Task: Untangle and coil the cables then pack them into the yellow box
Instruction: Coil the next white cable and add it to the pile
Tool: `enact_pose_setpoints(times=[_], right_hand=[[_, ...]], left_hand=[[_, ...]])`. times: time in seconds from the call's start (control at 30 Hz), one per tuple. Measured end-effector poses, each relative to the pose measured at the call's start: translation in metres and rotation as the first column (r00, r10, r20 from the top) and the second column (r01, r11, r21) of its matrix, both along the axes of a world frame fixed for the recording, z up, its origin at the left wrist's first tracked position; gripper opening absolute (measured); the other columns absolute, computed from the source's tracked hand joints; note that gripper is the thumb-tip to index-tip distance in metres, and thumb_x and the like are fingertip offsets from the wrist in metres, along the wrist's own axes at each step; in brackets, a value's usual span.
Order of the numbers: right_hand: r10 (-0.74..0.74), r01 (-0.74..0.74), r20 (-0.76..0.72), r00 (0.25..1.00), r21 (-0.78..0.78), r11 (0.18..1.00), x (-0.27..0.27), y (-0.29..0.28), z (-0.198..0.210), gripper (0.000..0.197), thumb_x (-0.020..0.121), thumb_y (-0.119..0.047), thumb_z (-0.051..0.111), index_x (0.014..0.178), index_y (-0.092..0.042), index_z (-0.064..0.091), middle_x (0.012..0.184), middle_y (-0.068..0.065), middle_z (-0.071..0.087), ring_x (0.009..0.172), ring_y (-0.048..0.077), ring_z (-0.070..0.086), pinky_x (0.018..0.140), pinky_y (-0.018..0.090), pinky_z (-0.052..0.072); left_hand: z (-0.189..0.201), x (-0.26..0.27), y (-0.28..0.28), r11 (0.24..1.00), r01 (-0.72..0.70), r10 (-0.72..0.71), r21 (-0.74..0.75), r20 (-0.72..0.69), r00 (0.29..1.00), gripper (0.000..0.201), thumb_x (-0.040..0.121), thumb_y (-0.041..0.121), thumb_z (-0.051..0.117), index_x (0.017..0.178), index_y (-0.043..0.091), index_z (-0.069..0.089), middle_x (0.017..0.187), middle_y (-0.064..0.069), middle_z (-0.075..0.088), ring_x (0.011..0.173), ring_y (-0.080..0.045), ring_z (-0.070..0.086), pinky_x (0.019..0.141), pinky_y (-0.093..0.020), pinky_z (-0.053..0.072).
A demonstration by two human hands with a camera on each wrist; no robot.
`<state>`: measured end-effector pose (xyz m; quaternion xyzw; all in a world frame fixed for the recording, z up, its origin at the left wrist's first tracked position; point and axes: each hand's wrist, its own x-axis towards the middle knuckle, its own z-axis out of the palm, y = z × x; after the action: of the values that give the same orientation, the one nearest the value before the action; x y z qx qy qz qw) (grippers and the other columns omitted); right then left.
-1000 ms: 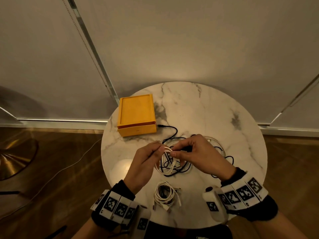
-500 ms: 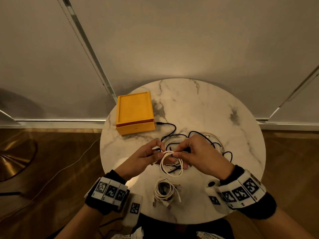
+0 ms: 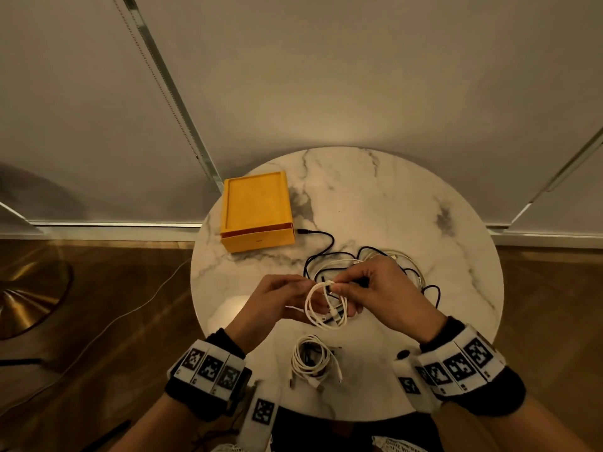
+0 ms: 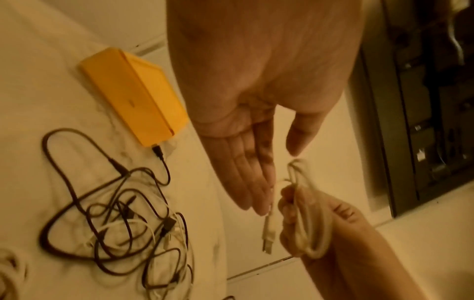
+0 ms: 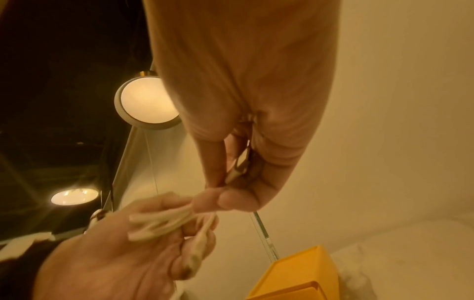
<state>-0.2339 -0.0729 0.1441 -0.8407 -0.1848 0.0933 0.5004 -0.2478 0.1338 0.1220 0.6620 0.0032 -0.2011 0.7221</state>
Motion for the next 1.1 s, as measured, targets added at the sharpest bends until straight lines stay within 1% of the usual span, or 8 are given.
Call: enact_pose_setpoints(times=[0.17,0.27,0.43,0.67,0.83,0.97,1.03,1.1], right_hand=[[-0.006,0.011,0.108,0.994,-0.04,0.999,0.0,-0.001,0.002,0.01,0.087,-0.022,0.069,0.085,-0.017,0.078,0.054,-0.005,0.068,0.05,0.005,0.064,0.058,0.023,0.051],[-0.019,0.023,0.145,0.989,-0.021,1.0,-0.001,0.0,-0.001,0.009,0.087,-0.023,0.07,0.088,-0.018,0.078,0.059,-0.005,0.069,0.051,0.003,0.063,0.057,0.019,0.048],[-0.047,0.038,0.129,0.991,0.068,0.997,-0.002,0.002,-0.011,0.012,0.088,-0.02,0.069,0.093,-0.013,0.077,0.07,-0.005,0.07,0.054,0.007,0.066,0.057,0.026,0.052],[-0.077,0.077,-0.012,0.997,0.22,0.972,0.001,0.013,-0.015,0.011,0.086,-0.01,0.07,0.093,-0.004,0.076,0.074,0.005,0.072,0.053,0.016,0.066,0.053,0.023,0.052],[0.029,-0.037,0.184,0.983,0.04,0.999,0.002,0.013,-0.023,0.014,0.09,-0.02,0.066,0.09,-0.01,0.075,0.066,-0.01,0.065,0.055,0.004,0.063,0.057,0.014,0.044],[0.034,-0.034,0.112,0.993,-0.002,0.999,0.0,0.01,-0.03,0.014,0.09,-0.02,0.066,0.091,-0.01,0.075,0.067,-0.002,0.07,0.053,0.006,0.065,0.056,0.016,0.048],[0.048,-0.047,0.021,0.999,-0.058,0.997,-0.001,0.008,-0.034,0.014,0.09,-0.02,0.066,0.09,-0.012,0.076,0.062,-0.004,0.069,0.053,0.006,0.065,0.058,0.017,0.05],[0.067,-0.072,-0.053,0.996,-0.091,0.993,-0.004,0.009,-0.041,0.013,0.09,-0.02,0.066,0.09,-0.012,0.076,0.057,-0.005,0.067,0.051,0.006,0.064,0.058,0.016,0.049]], left_hand=[[-0.001,-0.001,-0.004,1.0,-0.018,0.018,0.003,-0.013,1.0,0.017,0.081,0.009,0.069,0.096,0.0,0.07,0.083,-0.017,0.07,0.07,-0.022,0.068,0.059,-0.028,0.055],[-0.007,-0.002,-0.009,0.984,-0.131,0.107,-0.118,-0.19,0.976,0.023,0.076,0.015,0.069,0.097,0.004,0.071,0.083,-0.012,0.068,0.067,-0.018,0.063,0.059,-0.027,0.053],[-0.01,-0.007,-0.02,0.9,-0.256,0.109,-0.352,-0.387,0.916,0.031,0.089,0.021,0.058,0.112,0.002,0.067,0.106,-0.02,0.054,0.09,-0.028,0.051,0.074,-0.033,0.052],[0.002,-0.011,-0.03,0.664,-0.433,0.129,-0.609,-0.477,0.87,0.028,0.084,0.017,0.051,0.106,0.004,0.064,0.063,0.004,0.047,0.052,-0.006,0.04,0.051,-0.016,0.037],[-0.005,-0.012,-0.023,0.674,-0.476,0.177,-0.566,-0.502,0.847,0.033,0.079,0.008,0.047,0.104,0.003,0.068,0.055,0.005,0.044,0.046,-0.006,0.044,0.047,-0.018,0.04],[-0.016,-0.017,-0.008,0.854,-0.336,0.163,-0.397,-0.409,0.898,0.033,0.091,0.022,0.049,0.111,0.0,0.063,0.066,-0.005,0.061,0.061,-0.015,0.06,0.061,-0.027,0.052],[-0.021,-0.016,0.003,0.972,-0.165,0.116,-0.169,-0.27,0.956,0.032,0.095,0.024,0.052,0.11,0.001,0.068,0.079,-0.01,0.07,0.072,-0.019,0.066,0.068,-0.031,0.054],[-0.024,-0.016,0.013,0.977,-0.02,0.028,0.212,-0.035,0.999,0.018,0.087,0.015,0.068,0.102,0.007,0.073,0.082,-0.008,0.075,0.075,-0.019,0.07,0.065,-0.029,0.055]])
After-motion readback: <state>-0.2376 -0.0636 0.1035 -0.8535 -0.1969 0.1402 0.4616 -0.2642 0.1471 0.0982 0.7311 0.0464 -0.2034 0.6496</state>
